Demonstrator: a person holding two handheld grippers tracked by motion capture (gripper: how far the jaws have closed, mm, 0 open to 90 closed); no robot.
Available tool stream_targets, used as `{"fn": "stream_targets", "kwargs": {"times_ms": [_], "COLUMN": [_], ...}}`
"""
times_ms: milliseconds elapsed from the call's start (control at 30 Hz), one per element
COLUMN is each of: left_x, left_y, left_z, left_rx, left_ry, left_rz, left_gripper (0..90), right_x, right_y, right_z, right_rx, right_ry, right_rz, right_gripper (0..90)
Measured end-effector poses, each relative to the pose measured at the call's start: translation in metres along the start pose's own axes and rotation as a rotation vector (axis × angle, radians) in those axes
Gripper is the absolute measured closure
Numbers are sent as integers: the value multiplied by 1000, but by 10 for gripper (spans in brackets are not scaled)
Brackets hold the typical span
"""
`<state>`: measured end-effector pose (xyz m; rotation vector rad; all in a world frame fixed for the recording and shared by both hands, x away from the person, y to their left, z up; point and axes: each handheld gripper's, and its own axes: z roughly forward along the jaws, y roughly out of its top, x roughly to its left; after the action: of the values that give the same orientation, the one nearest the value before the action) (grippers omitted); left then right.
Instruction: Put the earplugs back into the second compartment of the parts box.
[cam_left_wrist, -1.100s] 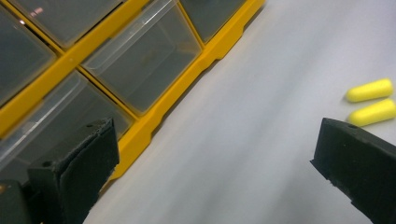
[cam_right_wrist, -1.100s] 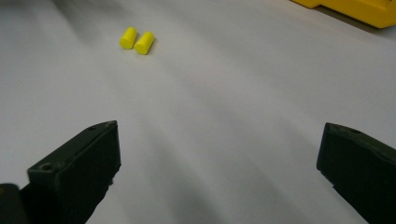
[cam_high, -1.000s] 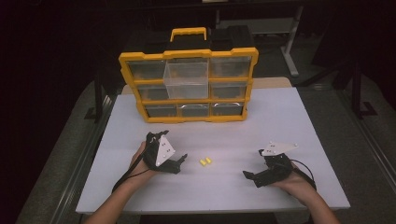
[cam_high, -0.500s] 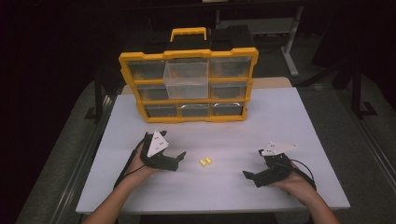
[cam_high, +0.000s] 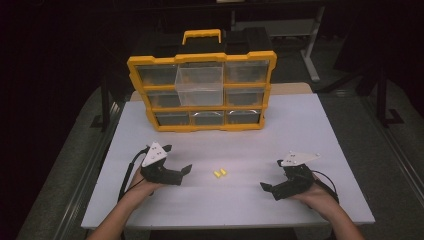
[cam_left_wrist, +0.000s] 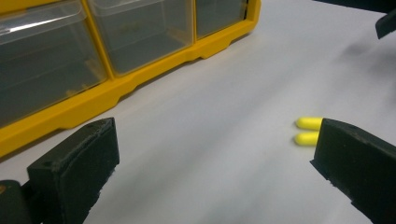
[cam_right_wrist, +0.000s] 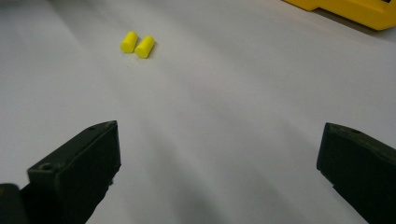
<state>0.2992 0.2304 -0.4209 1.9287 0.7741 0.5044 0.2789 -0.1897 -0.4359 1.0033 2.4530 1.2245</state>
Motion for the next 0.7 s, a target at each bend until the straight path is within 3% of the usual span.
{"fn": "stream_targets", "kwargs": {"times_ms": [400, 700], "left_x": [-4, -2], "left_y": [-22, -21], "left_z": [-27, -30], "left_rx": [8, -17], "left_ry": [-5, -16], "left_rz": [11, 19], "left_gripper": [0, 0], "right_x": [-1, 2], "right_y": [5, 23], "right_z": [2, 9], "right_rx": [4, 34], "right_ry": [5, 24], "right_rz": [14, 28], "right_gripper": [0, 0]}}
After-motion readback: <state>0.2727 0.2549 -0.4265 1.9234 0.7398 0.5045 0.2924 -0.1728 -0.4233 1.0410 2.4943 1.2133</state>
